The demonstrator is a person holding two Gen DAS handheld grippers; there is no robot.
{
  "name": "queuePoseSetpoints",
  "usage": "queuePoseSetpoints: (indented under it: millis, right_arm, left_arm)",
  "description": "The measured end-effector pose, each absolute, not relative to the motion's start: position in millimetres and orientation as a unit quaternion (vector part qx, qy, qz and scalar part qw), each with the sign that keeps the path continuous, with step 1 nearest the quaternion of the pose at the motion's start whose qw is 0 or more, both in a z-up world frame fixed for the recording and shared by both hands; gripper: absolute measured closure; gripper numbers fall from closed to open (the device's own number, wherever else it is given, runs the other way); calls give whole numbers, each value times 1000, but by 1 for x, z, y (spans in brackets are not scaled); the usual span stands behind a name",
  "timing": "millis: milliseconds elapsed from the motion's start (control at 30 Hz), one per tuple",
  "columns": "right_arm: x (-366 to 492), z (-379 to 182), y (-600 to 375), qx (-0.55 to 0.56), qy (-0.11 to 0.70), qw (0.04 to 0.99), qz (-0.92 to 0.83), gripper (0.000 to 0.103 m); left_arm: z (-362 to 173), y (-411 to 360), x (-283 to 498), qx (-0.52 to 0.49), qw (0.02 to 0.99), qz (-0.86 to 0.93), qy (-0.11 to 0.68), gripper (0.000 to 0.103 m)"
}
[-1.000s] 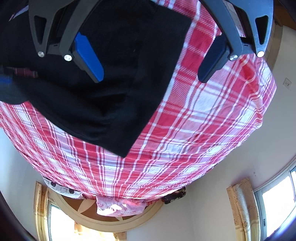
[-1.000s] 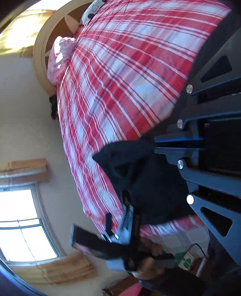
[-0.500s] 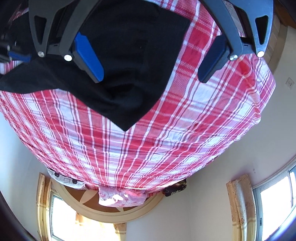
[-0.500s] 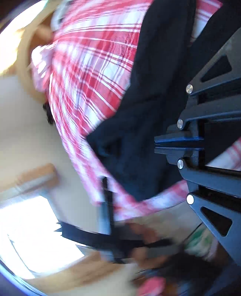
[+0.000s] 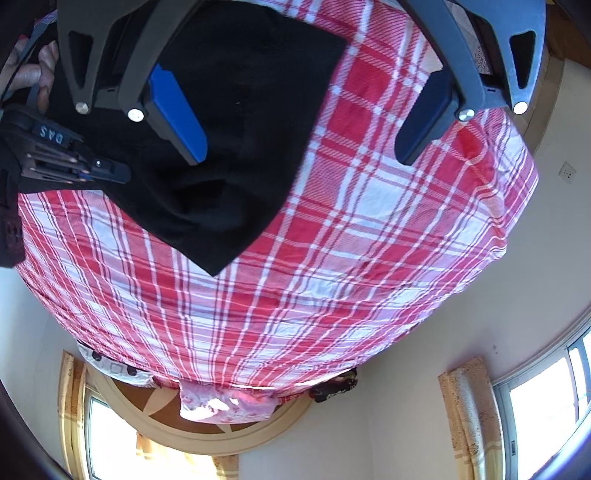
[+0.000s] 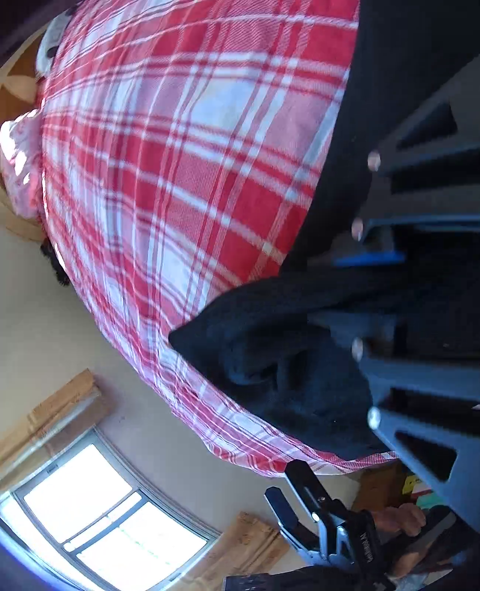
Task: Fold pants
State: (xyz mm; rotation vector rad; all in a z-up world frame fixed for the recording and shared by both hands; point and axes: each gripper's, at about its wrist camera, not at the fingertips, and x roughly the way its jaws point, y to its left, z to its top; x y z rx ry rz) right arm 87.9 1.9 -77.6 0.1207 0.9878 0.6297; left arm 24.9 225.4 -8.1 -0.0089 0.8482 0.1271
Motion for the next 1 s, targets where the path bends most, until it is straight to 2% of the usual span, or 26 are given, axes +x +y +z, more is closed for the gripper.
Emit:
queuePoseSetpoints:
  millis: [267, 433, 567, 600, 633, 700, 733, 867, 1000]
  right_arm:
    - [-13, -43, 43, -48, 369, 846, 381, 99]
    - [-86, -69, 83, -166, 342, 829, 411, 99]
    - [-101, -104, 100, -211, 346, 835, 373, 94]
    - [-109, -106, 100, -221, 322, 842, 372, 85]
    - [-112, -105, 101, -225, 317, 843, 373, 82]
    - [-117, -104, 100, -212, 323, 835, 393, 48]
    - [-118, -102, 100, -205, 324, 833, 399, 44]
    - [-129, -74, 82, -151, 291, 859, 392, 44]
    - [-110, -37, 6, -49, 296, 889, 346, 44]
  left_arm:
    - [-4, 260, -4, -3, 912, 94, 399, 0]
    - [8, 285, -22, -7, 913, 135, 384, 0]
    - [13, 283, -28, -5, 916, 136, 378, 0]
    - [14, 279, -28, -1, 917, 131, 376, 0]
    - [14, 275, -28, 5, 918, 127, 375, 0]
    - [14, 264, -27, 18, 920, 123, 371, 0]
    - [11, 258, -25, 23, 920, 123, 371, 0]
    - [-16, 235, -16, 48, 909, 127, 394, 0]
    - [-45, 211, -15, 105, 900, 139, 401, 0]
